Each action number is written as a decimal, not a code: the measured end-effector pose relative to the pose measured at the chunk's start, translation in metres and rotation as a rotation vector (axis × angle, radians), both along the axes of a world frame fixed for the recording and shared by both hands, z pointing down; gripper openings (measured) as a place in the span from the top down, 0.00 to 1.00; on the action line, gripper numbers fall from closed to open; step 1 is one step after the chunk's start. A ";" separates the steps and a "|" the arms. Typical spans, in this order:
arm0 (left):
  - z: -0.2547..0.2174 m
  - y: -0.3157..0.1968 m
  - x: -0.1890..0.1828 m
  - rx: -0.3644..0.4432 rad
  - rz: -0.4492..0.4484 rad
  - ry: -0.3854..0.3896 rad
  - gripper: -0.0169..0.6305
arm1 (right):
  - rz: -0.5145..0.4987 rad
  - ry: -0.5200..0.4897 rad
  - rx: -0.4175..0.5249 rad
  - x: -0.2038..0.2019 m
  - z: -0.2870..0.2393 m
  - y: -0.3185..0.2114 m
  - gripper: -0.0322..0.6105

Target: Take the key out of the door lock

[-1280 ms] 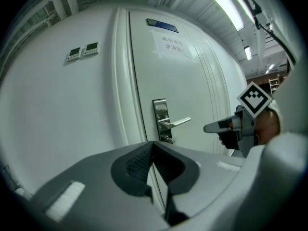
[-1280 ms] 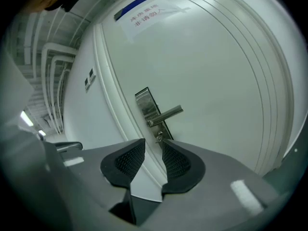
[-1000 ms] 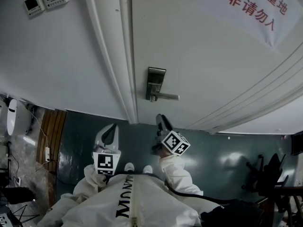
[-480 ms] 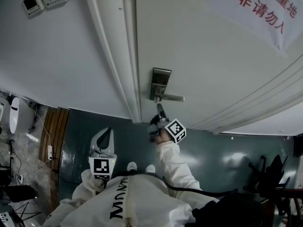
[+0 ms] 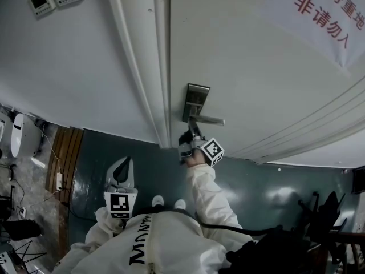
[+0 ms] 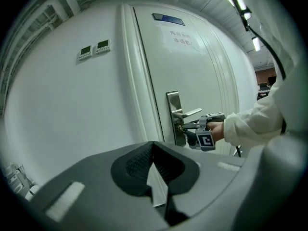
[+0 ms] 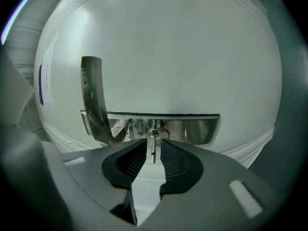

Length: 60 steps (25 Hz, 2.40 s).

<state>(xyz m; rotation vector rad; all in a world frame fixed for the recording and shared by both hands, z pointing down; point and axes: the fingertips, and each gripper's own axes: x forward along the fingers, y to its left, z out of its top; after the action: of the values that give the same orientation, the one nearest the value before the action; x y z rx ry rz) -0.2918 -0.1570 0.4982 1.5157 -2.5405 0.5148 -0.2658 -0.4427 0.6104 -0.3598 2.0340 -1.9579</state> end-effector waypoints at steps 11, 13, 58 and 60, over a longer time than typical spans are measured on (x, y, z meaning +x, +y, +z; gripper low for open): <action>0.003 0.003 0.001 -0.005 -0.014 0.006 0.97 | -0.002 -0.027 -0.021 -0.008 -0.002 -0.004 0.92; 0.003 0.003 0.002 -0.005 -0.015 0.008 0.97 | -0.003 -0.020 -0.024 -0.007 0.000 -0.005 0.93; 0.001 -0.026 0.048 0.075 0.142 0.014 0.97 | -0.064 0.382 0.617 0.107 -0.048 0.060 0.92; 0.001 -0.030 0.049 0.077 0.150 0.016 0.97 | -0.067 0.457 0.743 0.113 -0.059 0.063 0.92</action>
<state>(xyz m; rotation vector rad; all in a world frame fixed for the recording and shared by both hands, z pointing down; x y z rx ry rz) -0.2425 -0.1871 0.4988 1.7399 -2.4744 0.4255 -0.1530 -0.3793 0.5511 -0.5904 2.8969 -1.0651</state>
